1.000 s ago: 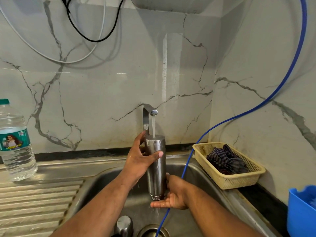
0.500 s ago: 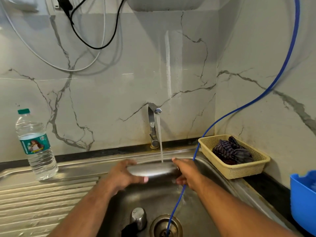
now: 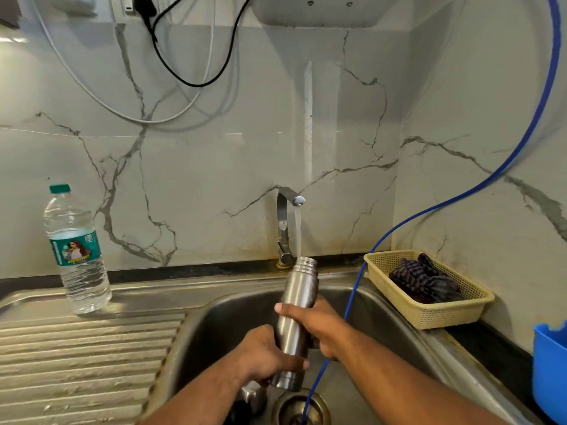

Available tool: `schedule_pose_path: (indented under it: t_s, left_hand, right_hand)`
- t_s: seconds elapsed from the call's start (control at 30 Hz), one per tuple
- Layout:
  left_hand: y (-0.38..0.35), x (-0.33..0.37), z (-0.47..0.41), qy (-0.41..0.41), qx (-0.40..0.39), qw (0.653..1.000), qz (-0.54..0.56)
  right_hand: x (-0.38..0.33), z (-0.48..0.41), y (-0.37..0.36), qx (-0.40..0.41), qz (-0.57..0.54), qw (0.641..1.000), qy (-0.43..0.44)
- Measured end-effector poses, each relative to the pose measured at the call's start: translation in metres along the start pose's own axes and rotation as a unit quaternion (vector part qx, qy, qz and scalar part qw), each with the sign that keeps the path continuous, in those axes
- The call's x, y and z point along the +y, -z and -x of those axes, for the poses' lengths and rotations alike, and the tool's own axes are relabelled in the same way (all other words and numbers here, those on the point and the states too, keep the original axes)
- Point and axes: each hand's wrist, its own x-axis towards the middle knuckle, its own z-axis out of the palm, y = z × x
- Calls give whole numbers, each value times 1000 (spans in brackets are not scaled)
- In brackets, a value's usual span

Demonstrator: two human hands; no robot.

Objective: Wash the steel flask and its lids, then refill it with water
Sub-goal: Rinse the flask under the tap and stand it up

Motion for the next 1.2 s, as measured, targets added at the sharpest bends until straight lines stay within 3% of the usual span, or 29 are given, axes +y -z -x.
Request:
schedule_pose_path:
  t_s: [0.2,0.37,0.53,0.67,0.73,0.83,1.0,1.1,1.2]
  left_hand:
    - [0,-5,-5,-35,-21,998,-41]
    - [8,-8,-11,-29,1,999,-45]
    - [12,-13,-13,-16,39,997,-60]
    - [17,-18,-15,-23,54,997,-48]
    - [19,-20,-17,-26,68,995,-65]
    - [20,-24,-20,-24,85,994,-69]
    - [21,-25,-21,-31,91,993,-69]
    - [20,-25,-21,-29,96,993,-60]
    - [20,-25,-22,-28,105,993,-52]
  right_hand:
    - [10,-2,10,-12,79,997,13]
    - [1,-7,11,47,82,994,58]
    - [14,-2,6,24,154,988,10]
    - [-7,-6,4,66,54,992,92]
    - [-4,-6,4,66,59,994,65]
    - [10,-3,6,36,166,985,15]
    - [-11,-3,6,83,81,987,112]
    - [1,3,2,51,184,980,57]
    - [-6,-1,5,98,188,971,113]
